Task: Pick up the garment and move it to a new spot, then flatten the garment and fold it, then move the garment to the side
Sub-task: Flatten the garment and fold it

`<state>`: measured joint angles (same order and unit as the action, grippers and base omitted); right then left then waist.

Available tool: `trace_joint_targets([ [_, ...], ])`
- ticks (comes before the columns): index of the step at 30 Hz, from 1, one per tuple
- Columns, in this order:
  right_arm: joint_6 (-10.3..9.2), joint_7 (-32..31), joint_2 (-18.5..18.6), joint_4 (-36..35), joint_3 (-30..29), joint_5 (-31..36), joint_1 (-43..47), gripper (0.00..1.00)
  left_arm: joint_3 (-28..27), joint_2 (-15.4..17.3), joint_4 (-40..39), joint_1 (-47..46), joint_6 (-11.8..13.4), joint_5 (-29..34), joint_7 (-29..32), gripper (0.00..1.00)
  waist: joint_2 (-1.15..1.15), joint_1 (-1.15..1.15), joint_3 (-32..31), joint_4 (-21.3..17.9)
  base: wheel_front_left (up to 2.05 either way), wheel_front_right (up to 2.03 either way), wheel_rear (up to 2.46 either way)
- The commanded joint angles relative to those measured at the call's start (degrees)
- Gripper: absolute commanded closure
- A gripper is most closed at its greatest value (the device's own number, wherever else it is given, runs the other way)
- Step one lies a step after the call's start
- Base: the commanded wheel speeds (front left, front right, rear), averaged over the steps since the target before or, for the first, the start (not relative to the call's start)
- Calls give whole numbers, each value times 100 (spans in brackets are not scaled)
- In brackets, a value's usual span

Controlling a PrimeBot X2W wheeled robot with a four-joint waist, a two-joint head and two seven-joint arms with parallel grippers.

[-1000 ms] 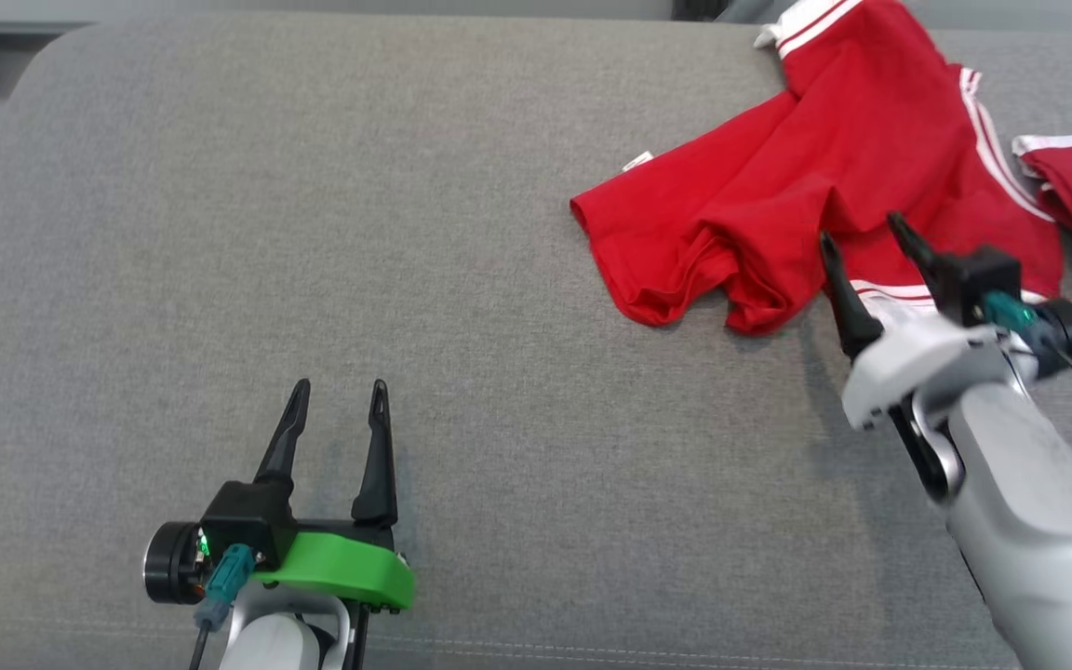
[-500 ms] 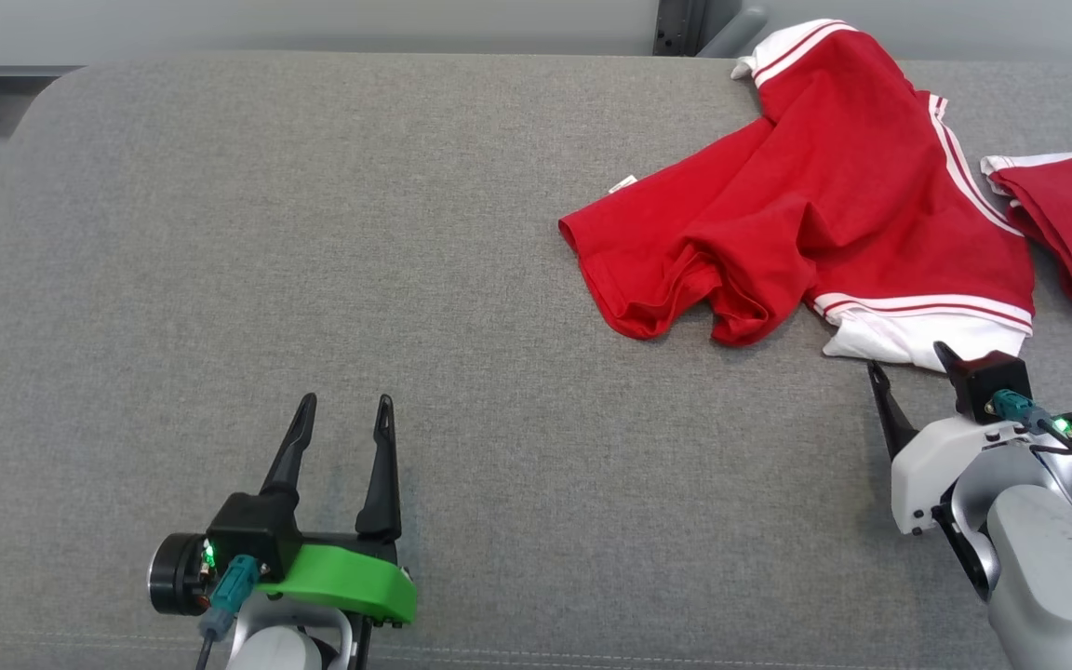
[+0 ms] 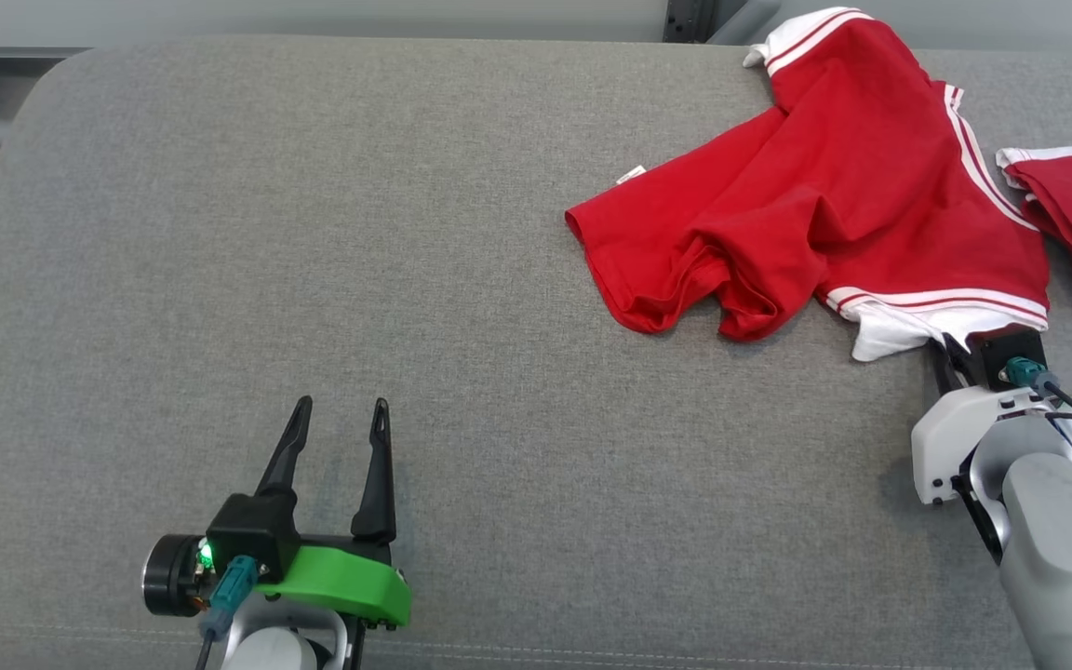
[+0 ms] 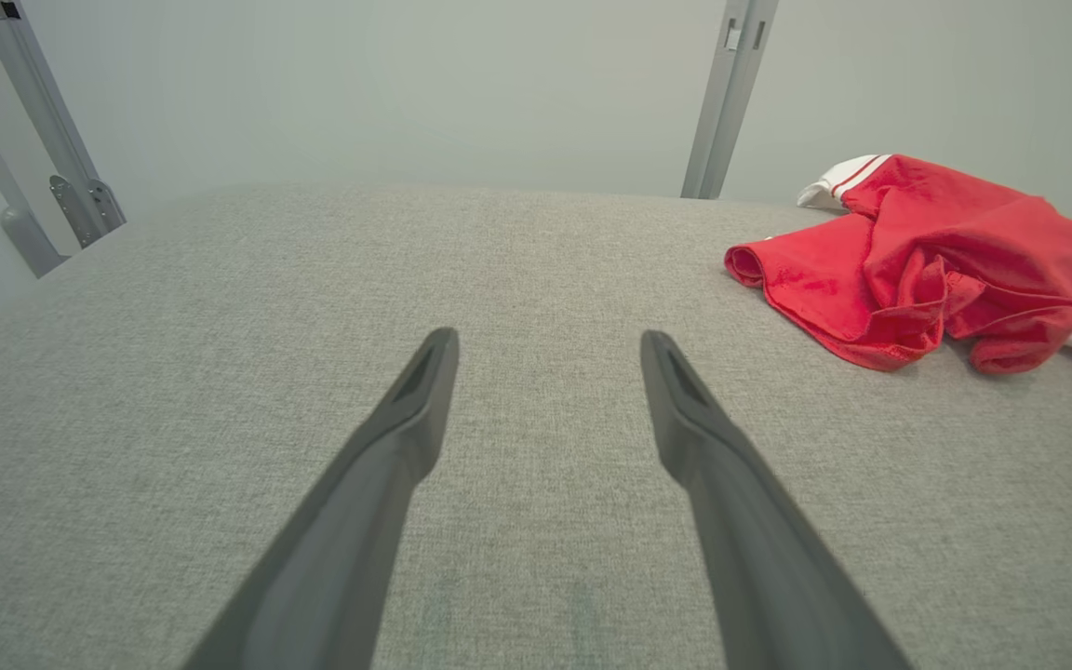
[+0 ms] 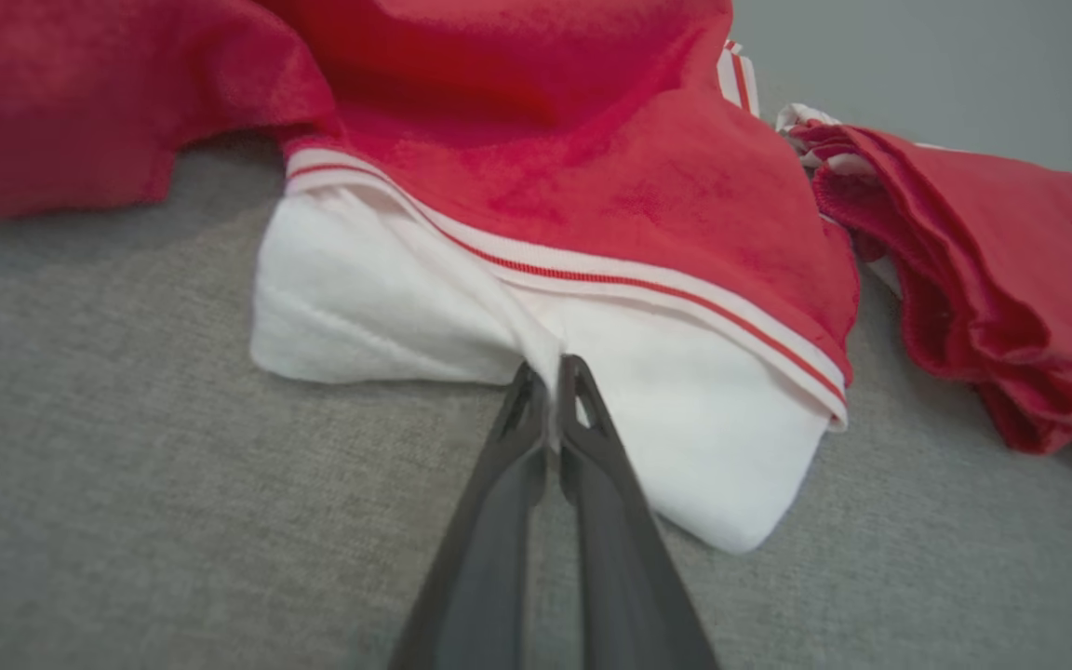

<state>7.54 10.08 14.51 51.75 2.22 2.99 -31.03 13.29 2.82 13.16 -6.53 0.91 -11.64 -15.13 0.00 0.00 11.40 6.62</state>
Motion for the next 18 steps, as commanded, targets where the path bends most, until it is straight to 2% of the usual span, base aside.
trace_joint_targets([
  [1,-10,46,20,19,-20,7,-73,100,-21,15,-1,23,-34,22,0,0,0,0,15,-30,0,0,0],
  [8,-11,247,87,-47,208,-208,-215,100,-102,15,-19,55,-36,82,0,0,0,0,-14,-266,0,0,0],
  [11,-11,57,314,-333,527,-429,-57,100,-117,15,-23,107,-26,66,0,0,0,0,-48,-380,0,0,0],
  [15,-11,-400,762,-1227,921,-803,179,100,-157,16,-45,132,-16,60,0,0,0,0,-69,-564,0,0,0],
  [18,-11,-965,1190,-2247,1025,-1145,513,100,-155,15,-62,142,-17,40,0,0,0,0,-73,-663,0,0,0],
])
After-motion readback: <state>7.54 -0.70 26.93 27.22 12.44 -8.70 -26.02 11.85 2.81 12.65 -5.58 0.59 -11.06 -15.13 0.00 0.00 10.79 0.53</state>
